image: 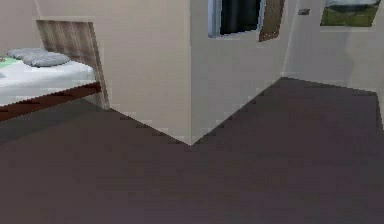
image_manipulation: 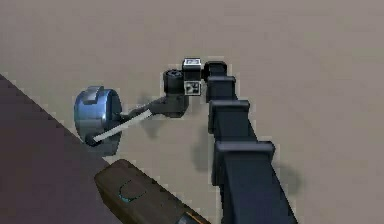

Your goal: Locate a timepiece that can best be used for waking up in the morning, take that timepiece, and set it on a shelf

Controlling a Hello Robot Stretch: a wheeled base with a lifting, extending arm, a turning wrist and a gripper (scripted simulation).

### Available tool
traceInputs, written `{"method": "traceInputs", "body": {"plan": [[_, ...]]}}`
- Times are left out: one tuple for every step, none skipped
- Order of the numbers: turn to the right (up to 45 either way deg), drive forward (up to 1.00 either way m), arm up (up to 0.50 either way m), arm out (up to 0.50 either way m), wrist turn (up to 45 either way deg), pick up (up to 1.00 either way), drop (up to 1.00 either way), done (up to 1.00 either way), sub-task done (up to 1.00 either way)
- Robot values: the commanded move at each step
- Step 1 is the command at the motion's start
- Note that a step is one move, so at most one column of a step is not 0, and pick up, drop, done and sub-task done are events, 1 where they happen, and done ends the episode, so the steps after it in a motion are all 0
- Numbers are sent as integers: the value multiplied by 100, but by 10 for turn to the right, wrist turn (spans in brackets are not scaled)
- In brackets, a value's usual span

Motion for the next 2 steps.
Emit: {"method": "traceInputs", "body": {"plan": [[0,0,0,0,-450,0,0,0,0],[0,0,0,0,-90,0,0,0,0]]}}
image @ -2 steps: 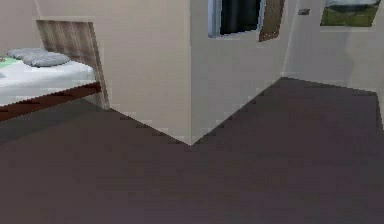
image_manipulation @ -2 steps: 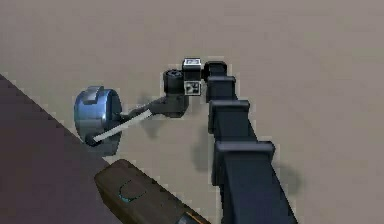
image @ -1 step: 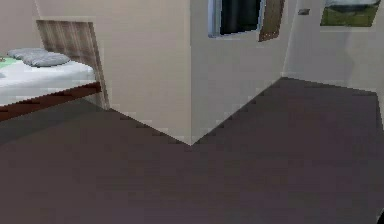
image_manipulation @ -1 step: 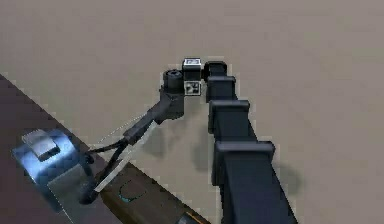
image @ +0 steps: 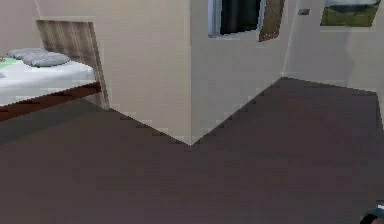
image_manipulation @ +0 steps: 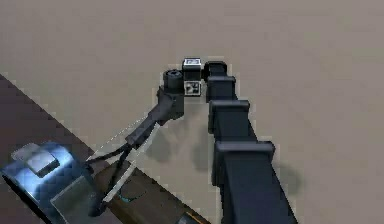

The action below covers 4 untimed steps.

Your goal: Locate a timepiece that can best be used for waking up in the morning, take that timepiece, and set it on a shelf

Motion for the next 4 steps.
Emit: {"method": "traceInputs", "body": {"plan": [[0,0,0,-26,0,0,0,0,0],[-450,0,0,0,0,0,0,0,0],[0,15,0,0,0,0,0,0,0],[-450,0,0,0,0,0,0,0,0]]}}
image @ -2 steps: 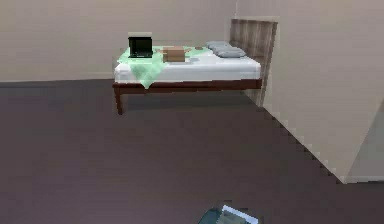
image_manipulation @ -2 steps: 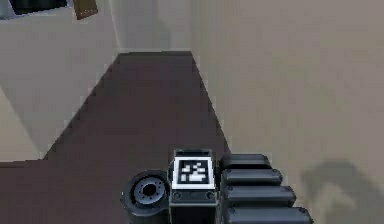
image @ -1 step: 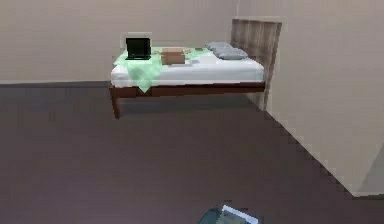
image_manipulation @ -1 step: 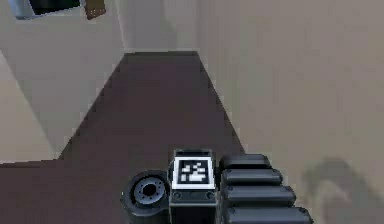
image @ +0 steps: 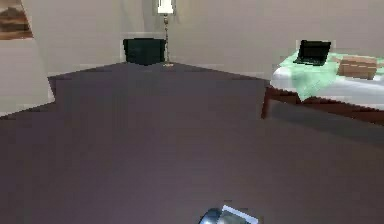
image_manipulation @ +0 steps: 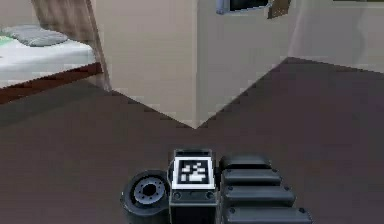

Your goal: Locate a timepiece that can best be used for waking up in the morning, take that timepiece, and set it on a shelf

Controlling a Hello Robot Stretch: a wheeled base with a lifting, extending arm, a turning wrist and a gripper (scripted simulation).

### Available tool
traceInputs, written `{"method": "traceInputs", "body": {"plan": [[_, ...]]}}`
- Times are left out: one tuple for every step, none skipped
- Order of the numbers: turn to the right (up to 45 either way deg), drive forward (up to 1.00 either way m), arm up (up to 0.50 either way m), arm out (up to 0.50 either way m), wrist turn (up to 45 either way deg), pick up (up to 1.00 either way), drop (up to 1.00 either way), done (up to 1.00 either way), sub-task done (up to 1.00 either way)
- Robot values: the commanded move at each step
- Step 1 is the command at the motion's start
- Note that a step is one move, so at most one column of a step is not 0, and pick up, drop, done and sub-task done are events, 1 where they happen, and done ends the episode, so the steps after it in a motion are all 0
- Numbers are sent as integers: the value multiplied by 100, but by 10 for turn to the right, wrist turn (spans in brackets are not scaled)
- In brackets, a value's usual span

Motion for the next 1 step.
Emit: {"method": "traceInputs", "body": {"plan": [[-270,0,0,0,0,0,0,0,0]]}}
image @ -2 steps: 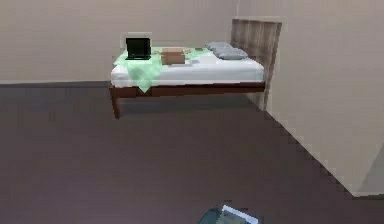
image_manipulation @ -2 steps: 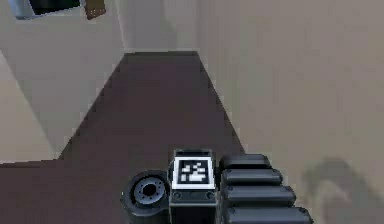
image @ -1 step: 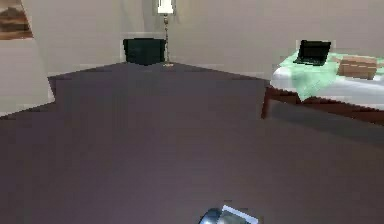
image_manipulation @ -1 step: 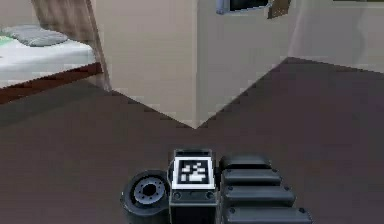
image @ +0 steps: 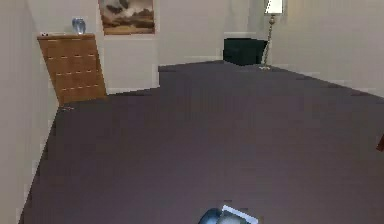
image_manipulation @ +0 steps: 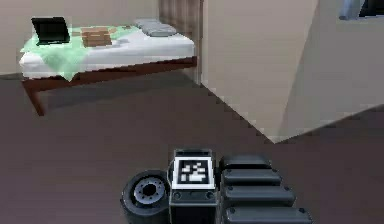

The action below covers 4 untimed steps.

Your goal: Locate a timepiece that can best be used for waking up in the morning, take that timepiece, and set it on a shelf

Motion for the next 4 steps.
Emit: {"method": "traceInputs", "body": {"plan": [[0,100,0,0,0,0,0,0,0],[0,100,0,0,0,0,0,0,0],[0,100,0,0,0,0,0,0,0],[0,100,0,0,0,0,0,0,0]]}}
